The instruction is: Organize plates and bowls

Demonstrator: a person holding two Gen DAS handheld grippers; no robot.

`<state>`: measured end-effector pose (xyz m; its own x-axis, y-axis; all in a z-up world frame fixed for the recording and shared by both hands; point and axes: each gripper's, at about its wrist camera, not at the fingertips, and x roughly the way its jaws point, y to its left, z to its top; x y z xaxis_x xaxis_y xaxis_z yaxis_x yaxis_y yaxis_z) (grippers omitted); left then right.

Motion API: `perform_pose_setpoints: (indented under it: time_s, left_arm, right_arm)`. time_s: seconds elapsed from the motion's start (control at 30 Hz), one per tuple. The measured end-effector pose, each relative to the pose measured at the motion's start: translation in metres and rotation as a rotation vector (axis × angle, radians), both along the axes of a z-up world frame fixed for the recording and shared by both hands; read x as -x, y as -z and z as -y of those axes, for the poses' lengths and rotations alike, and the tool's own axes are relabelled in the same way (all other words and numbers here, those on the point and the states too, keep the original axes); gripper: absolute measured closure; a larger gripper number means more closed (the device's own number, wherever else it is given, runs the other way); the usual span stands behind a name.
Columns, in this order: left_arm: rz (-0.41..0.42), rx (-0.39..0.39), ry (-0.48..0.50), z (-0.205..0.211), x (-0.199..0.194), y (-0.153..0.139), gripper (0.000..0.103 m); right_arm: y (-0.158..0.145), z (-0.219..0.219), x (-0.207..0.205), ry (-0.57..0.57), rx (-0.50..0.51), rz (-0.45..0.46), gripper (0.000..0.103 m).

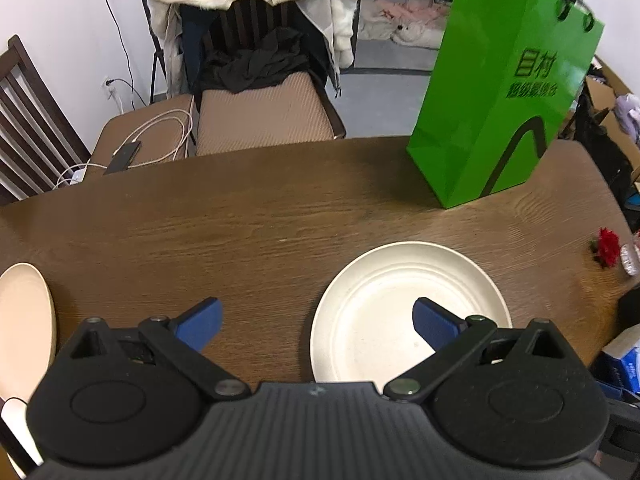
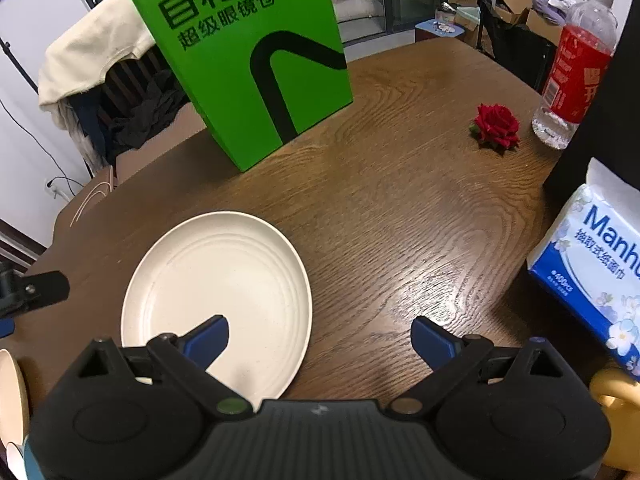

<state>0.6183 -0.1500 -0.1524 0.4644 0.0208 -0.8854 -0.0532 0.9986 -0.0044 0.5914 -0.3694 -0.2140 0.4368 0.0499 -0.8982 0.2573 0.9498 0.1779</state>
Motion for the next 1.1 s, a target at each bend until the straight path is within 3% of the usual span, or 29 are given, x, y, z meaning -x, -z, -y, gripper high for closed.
perform_pose_setpoints:
  time_s: [0.47,0.73,1.1]
  left_arm:
    - [-0.089,-0.022,-0.015,-0.003,-0.023,0.058,0.0]
    - [-0.108,-0.033,0.007,0.0,-0.032,0.074,0.001]
    - [-0.148,-0.014,0.008,-0.002,-0.039,0.091,0.007]
  right_arm:
    - [0.037,-0.003,-0.019,-0.022,-0.03,-0.023,0.018]
    - [0.056,-0.003,-0.026,-0.04,-0.055,-0.036,0.032]
    - [0.065,0.001,-0.031,-0.053,-0.067,-0.037,0.038]
